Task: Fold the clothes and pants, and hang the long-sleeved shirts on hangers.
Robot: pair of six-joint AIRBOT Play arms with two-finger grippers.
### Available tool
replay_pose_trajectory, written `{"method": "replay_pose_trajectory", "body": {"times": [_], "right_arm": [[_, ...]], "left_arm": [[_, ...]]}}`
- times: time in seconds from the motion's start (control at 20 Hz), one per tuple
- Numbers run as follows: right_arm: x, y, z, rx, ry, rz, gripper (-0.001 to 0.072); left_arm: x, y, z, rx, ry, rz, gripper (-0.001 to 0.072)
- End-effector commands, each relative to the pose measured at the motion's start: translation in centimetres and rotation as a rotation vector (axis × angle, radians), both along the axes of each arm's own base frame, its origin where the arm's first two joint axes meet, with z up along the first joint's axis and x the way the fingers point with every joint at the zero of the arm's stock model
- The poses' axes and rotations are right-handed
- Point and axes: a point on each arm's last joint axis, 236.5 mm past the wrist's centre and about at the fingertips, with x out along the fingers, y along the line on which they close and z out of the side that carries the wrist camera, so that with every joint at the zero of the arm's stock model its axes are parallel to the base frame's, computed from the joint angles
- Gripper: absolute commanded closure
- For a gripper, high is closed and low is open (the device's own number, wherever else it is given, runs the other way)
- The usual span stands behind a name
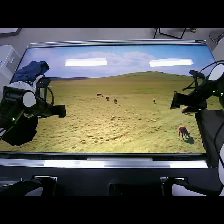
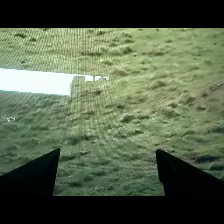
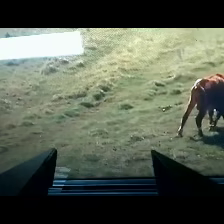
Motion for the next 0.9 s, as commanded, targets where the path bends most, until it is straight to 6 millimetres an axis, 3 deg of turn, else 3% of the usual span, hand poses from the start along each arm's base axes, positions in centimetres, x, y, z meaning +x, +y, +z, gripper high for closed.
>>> {"method": "replay_pose_trajectory", "body": {"times": [0.0, 0.15, 0.35, 0.45, 0.5, 0.6, 0.7, 0.75, 0.85], "right_arm": [[0.0, 0.0, 0.0, 0.0, 0.001, 0.0, 0.0033], [0.4, 0.0, 0.0, -0.002, -0.015, -0.002, 0.0036], [2.8, -0.4, 0.2, -0.018, -0.118, -0.017, 0.0037], [4.3, -0.7, 0.5, -0.028, -0.184, -0.026, 0.0036], [5.2, -0.9, 0.7, -0.034, -0.222, -0.032, 0.0036], [6.2, -1.1, 1.0, -0.04, -0.264, -0.038, 0.0037], [6.0, -1.0, 1.0, -0.038, -0.255, -0.037, 0.0036], [6.0, -1.0, 1.0, -0.039, -0.254, -0.037, 0.0036], [5.2, -0.8, 0.7, -0.028, -0.216, -0.056, 0.0035]], "left_arm": [[0.0, 0.0, 0.0, 0.0, -0.001, -0.001, -0.0006], [0.0, 0.0, 0.0, -0.002, -0.002, 0.003, -0.0006], [2.6, -1.6, 1.0, -0.092, -0.111, 0.065, -0.0006], [2.7, -2.3, 1.3, -0.121, -0.115, 0.059, -0.0007], [3.8, -0.5, 2.2, -0.036, -0.165, 0.026, -0.0007], [5.6, 5.7, 5.9, 0.198, -0.243, 0.023, -0.0007], [5.4, 12.4, 10.5, 0.384, -0.25, 0.068, -0.0007], [3.7, 15.7, 11.9, 0.43, -0.194, 0.146, -0.0008], [-1.3, 21.6, 11.5, 0.434, -0.038, 0.354, -0.0008]]}}
